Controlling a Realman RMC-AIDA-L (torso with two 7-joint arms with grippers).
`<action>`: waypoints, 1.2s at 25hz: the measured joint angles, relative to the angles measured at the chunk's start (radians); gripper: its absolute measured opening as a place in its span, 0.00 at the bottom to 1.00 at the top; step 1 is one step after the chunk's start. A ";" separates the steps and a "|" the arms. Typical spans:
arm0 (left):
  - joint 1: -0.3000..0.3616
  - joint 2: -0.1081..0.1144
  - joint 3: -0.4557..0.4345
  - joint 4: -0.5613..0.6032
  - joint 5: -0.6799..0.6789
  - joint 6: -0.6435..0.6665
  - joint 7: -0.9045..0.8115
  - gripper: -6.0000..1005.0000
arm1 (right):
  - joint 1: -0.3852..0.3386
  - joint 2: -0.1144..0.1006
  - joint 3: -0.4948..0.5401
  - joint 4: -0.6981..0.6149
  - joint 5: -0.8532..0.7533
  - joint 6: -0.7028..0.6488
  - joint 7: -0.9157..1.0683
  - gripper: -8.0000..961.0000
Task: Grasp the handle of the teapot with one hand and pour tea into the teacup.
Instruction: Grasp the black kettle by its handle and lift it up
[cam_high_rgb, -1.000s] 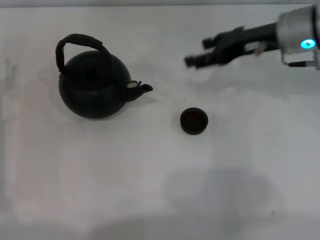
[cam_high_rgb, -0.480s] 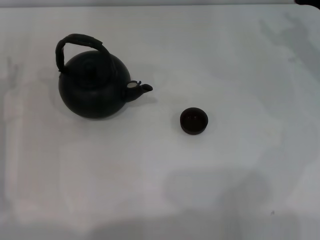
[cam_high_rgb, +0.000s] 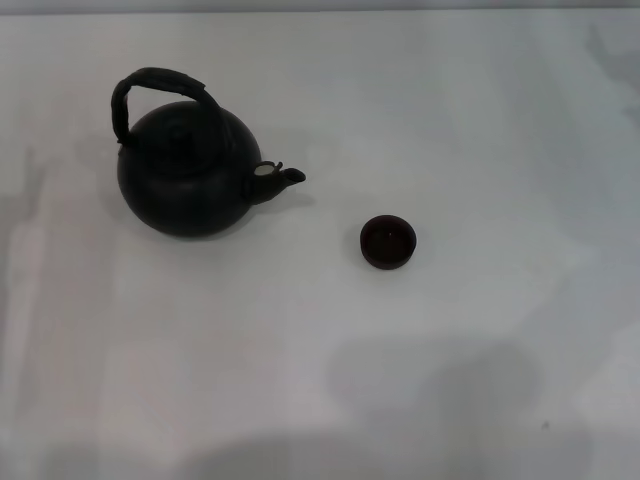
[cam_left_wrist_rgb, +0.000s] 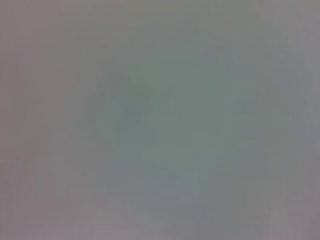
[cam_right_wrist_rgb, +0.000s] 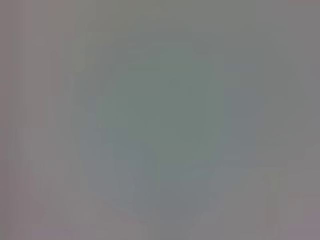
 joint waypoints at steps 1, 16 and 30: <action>0.010 0.000 0.000 0.003 0.017 0.012 0.000 0.81 | 0.001 -0.001 0.017 0.000 0.001 0.000 0.002 0.90; -0.063 0.003 0.001 -0.017 0.382 -0.045 0.126 0.81 | 0.017 -0.002 0.054 0.009 0.004 -0.013 0.023 0.90; -0.113 0.006 -0.010 -0.021 0.408 -0.151 0.135 0.79 | 0.015 0.000 0.054 0.010 0.007 -0.013 0.029 0.90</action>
